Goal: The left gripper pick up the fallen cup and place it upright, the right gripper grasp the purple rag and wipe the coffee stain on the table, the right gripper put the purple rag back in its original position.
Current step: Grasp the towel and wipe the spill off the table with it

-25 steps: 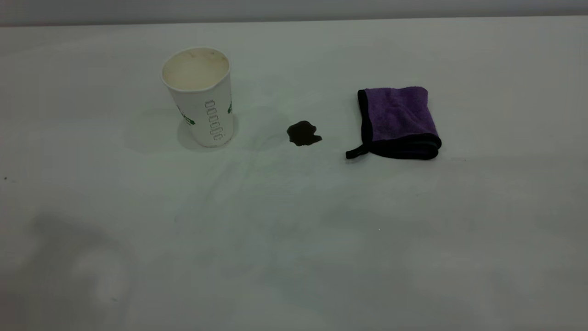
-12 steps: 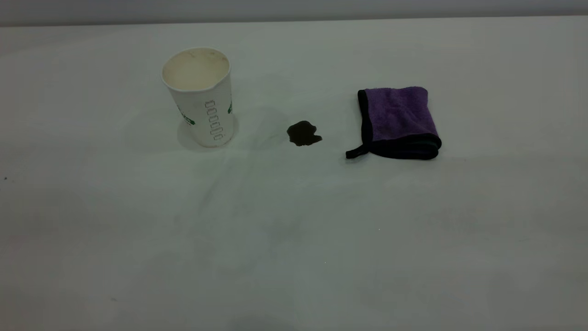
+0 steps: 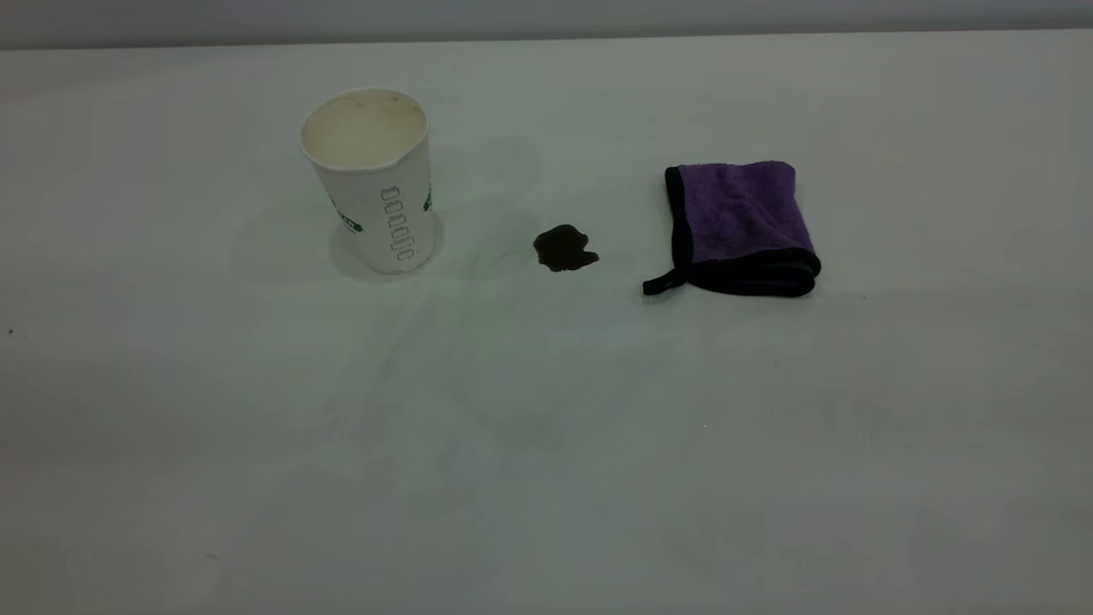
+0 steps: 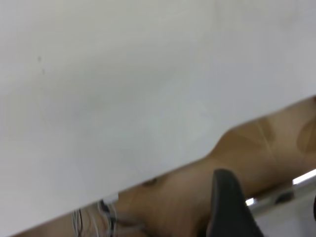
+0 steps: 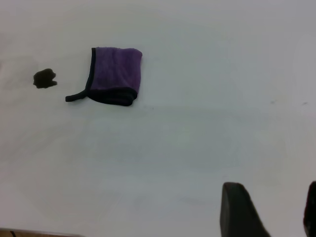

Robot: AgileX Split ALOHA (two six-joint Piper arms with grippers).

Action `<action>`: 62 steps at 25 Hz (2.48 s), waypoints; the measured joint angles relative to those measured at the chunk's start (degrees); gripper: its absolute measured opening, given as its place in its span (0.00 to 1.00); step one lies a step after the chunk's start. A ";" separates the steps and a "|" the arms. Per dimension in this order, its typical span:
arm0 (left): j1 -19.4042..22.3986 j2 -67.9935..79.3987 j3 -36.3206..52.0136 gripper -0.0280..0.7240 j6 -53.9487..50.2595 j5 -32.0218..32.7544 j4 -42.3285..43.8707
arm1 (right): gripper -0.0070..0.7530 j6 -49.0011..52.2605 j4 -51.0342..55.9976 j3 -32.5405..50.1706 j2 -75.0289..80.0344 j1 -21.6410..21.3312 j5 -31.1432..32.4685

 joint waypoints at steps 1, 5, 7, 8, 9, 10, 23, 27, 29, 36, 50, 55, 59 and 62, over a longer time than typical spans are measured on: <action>0.43 -1.36 0.00 0.66 0.00 0.07 -0.13 | 0.48 0.00 0.00 0.00 0.00 0.00 0.00; 4.91 -6.34 0.00 0.66 0.00 0.33 -0.17 | 0.48 0.00 0.00 0.00 0.00 0.00 0.00; 8.05 -8.20 0.00 0.66 0.00 0.46 -0.17 | 0.48 0.00 0.00 0.00 0.00 0.00 0.00; 9.33 -8.92 0.00 0.66 0.00 0.52 -0.17 | 0.48 0.00 0.00 0.00 0.00 0.00 0.00; 10.83 -9.87 0.00 0.66 0.00 0.58 -0.17 | 0.48 0.00 0.00 0.00 0.00 0.00 0.00; 11.99 -10.71 0.00 0.66 0.00 0.58 -0.17 | 0.48 0.00 0.00 0.00 0.00 0.00 0.00; 15.35 -14.53 0.00 0.66 0.00 1.04 -0.19 | 0.70 -12.29 13.13 -7.06 17.97 0.00 -7.13; 15.35 -14.53 0.00 0.66 0.00 1.04 -0.19 | 0.79 -26.22 21.92 -9.06 30.89 0.00 -12.62; 15.35 -14.53 0.00 0.66 0.00 1.04 -0.19 | 0.79 -32.61 27.77 -9.18 37.31 0.00 -14.28; 15.35 -14.53 0.00 0.66 0.00 1.04 -0.19 | 0.78 -52.61 45.43 -9.20 61.89 0.36 -21.47; 15.35 -14.53 0.00 0.66 0.00 1.04 -0.19 | 0.78 -52.26 44.95 -19.15 104.94 13.70 -43.43; 15.35 -14.53 0.00 0.66 0.00 1.04 -0.19 | 0.78 -41.05 34.79 -31.31 115.42 13.70 -38.80; 15.35 -14.53 0.00 0.66 -0.05 1.04 -0.19 | 0.78 -27.28 20.94 -43.49 122.89 13.70 -31.20; 15.35 -14.53 0.00 0.66 -0.05 1.04 -0.19 | 0.78 -18.51 11.35 -52.39 127.96 13.70 -25.52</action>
